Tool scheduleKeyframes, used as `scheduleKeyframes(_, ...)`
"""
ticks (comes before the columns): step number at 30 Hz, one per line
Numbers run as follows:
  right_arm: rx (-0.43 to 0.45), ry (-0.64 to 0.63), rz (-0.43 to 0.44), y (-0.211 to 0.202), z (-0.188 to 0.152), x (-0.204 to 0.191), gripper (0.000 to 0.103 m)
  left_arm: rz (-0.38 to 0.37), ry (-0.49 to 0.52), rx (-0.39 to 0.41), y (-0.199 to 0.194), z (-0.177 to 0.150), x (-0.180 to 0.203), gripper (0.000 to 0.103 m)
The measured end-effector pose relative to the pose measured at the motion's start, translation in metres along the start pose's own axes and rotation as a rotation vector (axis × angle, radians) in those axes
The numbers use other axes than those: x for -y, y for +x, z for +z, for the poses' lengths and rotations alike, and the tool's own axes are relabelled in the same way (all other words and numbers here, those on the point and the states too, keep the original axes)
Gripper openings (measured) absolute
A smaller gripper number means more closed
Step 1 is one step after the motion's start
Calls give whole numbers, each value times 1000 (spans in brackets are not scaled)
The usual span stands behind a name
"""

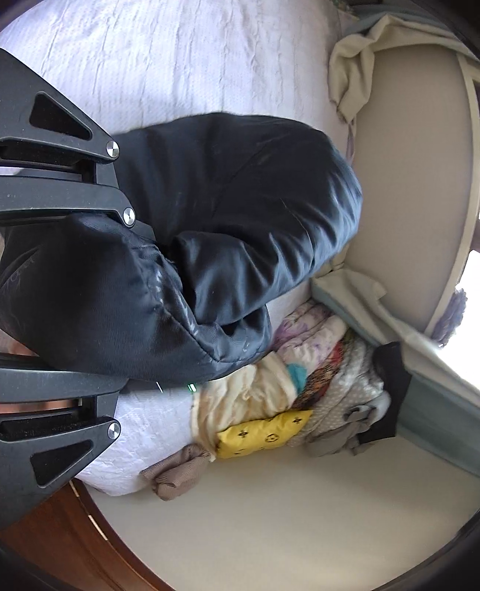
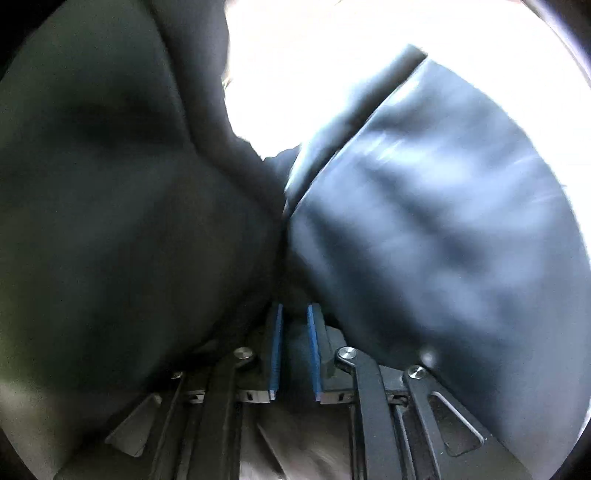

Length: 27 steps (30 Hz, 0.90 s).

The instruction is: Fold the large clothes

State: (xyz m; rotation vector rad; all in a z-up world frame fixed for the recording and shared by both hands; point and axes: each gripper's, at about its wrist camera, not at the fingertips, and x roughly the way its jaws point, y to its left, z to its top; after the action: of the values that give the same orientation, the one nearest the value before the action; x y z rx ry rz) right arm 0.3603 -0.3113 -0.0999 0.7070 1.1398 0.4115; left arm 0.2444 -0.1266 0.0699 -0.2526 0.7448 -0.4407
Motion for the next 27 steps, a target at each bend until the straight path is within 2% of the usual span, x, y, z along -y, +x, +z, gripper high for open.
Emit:
scheduleKeyframes(2, 92, 27, -41, -36, 7, 15, 27, -6, 17, -27, 12, -8, 11, 35)
scheduleKeyframes(4, 187, 63, -81, -71, 13, 32, 31, -7, 45, -55, 26, -17, 24, 35)
scheduleKeyframes(9, 397, 110, -200, -142, 17, 66, 34, 43, 170, -107, 65, -46, 62, 38)
scheduleKeyframes(14, 511, 86, -184, -180, 16, 72, 34, 92, 276, -144, 93, -71, 83, 41)
scheduleKeyframes(17, 501, -6, -97, -186, 15, 62, 33, 92, 312, -151, 99, -77, 88, 45)
scheduleKeyframes(20, 382, -104, 54, -161, 32, 43, 33, 83, 339, -147, 95, -80, 89, 47)
scheduleKeyframes(21, 346, -124, 80, -155, 32, 40, 33, 81, 348, -148, 94, -81, 90, 47)
scheduleKeyframes(24, 278, -200, 67, -138, 32, 18, 33, 72, 360, -153, 91, -83, 89, 47)
scheduleKeyframes(26, 243, -228, 53, -128, 32, 13, 25, 65, 356, -156, 90, -82, 86, 49)
scheduleKeyframes(27, 216, -231, 50, -120, 35, 12, 25, 60, 353, -156, 89, -81, 86, 51)
